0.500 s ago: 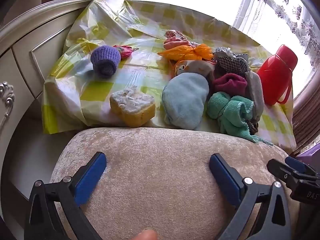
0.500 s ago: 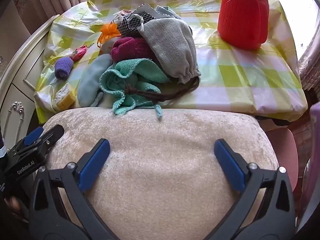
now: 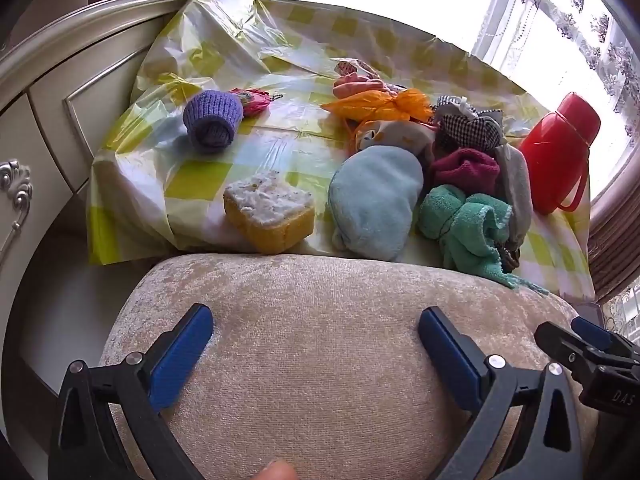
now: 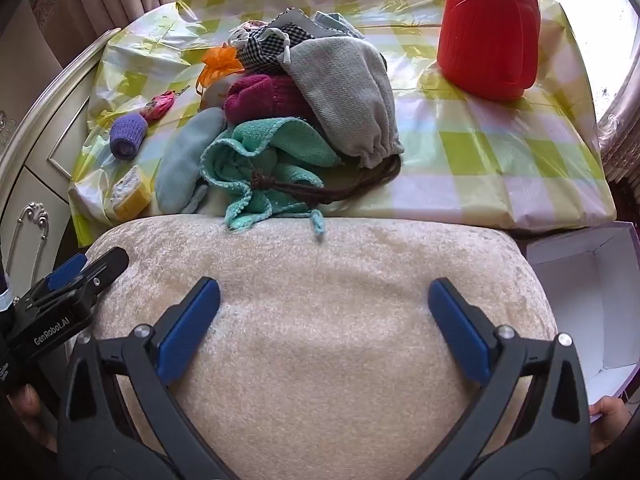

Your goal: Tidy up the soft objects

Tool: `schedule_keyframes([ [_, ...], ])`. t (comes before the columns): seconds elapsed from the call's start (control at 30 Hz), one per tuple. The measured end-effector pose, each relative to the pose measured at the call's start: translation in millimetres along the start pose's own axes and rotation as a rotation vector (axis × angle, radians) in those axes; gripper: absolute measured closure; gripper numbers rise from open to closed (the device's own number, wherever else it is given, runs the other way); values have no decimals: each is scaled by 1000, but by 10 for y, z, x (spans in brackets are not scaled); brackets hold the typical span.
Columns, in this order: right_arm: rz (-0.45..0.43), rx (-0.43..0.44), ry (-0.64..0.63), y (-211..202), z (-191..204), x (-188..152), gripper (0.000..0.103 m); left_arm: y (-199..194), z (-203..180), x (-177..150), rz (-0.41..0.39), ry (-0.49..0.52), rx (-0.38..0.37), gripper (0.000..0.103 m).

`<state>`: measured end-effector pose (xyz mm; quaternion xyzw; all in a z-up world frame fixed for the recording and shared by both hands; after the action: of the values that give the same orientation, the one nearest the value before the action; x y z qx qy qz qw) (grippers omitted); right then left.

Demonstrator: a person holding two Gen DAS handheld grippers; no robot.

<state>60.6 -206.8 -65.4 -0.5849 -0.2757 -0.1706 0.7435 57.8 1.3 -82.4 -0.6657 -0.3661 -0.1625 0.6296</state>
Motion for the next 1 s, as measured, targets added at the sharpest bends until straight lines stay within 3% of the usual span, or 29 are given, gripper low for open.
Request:
schedule_keyframes([
  [1.0,-5,3,1,-3,-21,-8,0,22,-4,14,5,4,24,0],
])
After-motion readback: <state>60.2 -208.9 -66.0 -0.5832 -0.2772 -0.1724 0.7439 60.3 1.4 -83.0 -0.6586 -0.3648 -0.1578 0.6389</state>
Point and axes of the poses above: each gripper's, at about its wrist camera, not at the fingertips, and y roughly the way its jaws point, z to its left, x to its top, the point moved 10 cm from there along y, roughly the way its jaws point, and after that the axes turned 9 degrees about -z, right-handed, at the moved point
